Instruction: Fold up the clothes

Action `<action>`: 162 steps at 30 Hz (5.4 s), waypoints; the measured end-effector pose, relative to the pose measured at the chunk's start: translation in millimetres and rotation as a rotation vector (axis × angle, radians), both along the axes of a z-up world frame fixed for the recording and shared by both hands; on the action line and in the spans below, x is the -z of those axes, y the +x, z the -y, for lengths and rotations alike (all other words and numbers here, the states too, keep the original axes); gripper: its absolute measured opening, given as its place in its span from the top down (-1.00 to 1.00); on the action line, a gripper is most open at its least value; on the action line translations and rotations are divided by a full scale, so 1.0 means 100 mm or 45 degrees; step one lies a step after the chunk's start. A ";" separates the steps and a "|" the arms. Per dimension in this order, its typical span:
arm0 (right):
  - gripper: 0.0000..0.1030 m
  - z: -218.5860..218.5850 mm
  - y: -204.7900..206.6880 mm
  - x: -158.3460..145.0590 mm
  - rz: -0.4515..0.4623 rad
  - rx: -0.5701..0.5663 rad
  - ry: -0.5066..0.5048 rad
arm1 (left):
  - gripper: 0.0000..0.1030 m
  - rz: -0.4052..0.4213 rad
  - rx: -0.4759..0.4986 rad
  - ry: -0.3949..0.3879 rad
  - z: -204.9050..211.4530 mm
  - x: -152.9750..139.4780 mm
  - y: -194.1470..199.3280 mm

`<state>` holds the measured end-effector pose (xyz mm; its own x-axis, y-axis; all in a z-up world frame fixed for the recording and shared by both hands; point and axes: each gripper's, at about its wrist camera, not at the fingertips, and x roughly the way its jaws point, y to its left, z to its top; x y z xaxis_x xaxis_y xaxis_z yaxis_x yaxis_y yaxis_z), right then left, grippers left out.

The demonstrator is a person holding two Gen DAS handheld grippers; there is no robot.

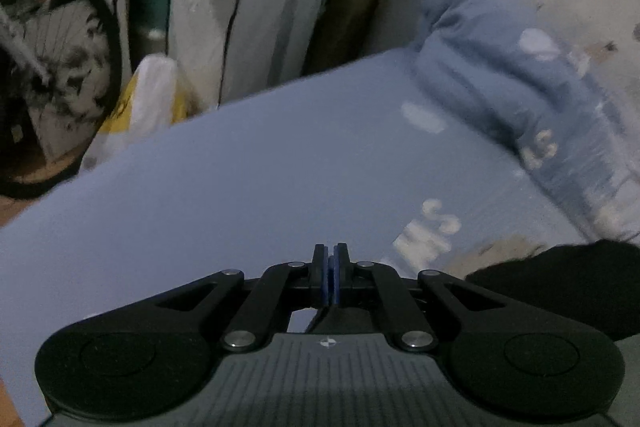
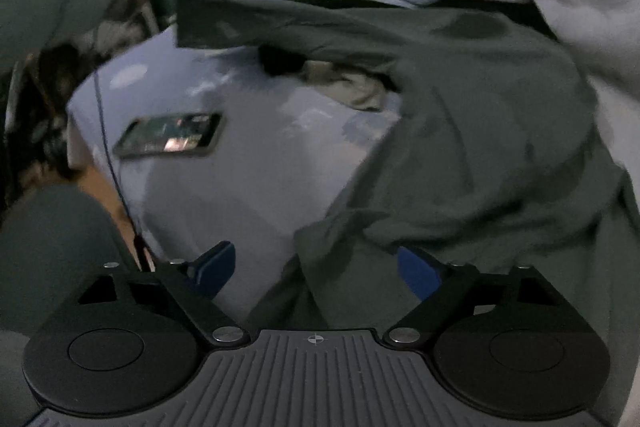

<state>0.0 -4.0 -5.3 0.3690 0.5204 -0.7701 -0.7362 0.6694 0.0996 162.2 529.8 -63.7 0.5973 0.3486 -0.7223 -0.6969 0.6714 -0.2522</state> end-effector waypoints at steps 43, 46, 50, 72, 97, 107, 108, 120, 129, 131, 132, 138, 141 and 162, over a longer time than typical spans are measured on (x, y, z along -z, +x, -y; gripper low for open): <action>0.85 1.51 0.52 -0.24 -0.186 0.393 0.572 | -0.59 0.125 1.398 -0.130 4.61 -0.81 2.18; 0.85 1.77 0.58 -0.25 -0.208 0.438 0.613 | -0.59 0.052 1.413 -0.115 5.01 -0.56 2.62; 0.85 2.05 0.58 -0.29 -0.221 0.496 0.661 | -0.59 -0.044 1.401 -0.043 5.32 -0.23 2.94; 0.86 3.75 0.77 -0.84 -0.002 0.869 0.698 | 0.88 -0.122 1.148 -0.163 5.56 0.10 3.47; 0.86 5.96 2.22 -0.10 0.078 1.245 0.646 | 0.88 -0.118 0.998 -0.210 6.39 0.35 4.33; 0.84 6.41 2.70 0.75 -0.103 1.369 0.606 | 0.83 -0.185 0.966 -0.141 6.49 0.73 4.39; 0.83 6.42 2.70 0.81 -0.112 1.384 0.591 | 0.79 -0.179 0.972 -0.140 6.49 0.73 4.39; -0.35 6.32 2.09 0.38 0.113 1.651 0.240 | -0.72 0.045 1.048 -0.209 6.16 -0.04 3.83; -0.69 5.95 1.17 -0.52 0.238 1.495 0.376 | -1.00 0.302 1.036 -0.139 5.18 -1.28 2.34; -0.69 5.81 1.02 -0.68 0.248 1.429 0.395 | -1.00 0.350 1.007 -0.100 4.92 -1.52 1.90; -0.70 5.72 0.94 -0.76 0.256 1.395 0.406 | -1.00 0.372 0.991 -0.087 4.80 -1.63 1.67; -0.77 5.13 0.57 -1.17 0.294 1.176 0.484 | -1.00 0.446 0.936 -0.003 4.28 -1.97 0.30; -0.80 4.81 0.47 -1.30 0.303 1.059 0.505 | -1.00 0.397 0.903 0.008 4.14 -1.86 -0.21; -0.81 3.25 0.29 -1.18 0.098 0.736 0.356 | -0.30 -0.281 1.055 -0.159 4.44 0.37 -0.69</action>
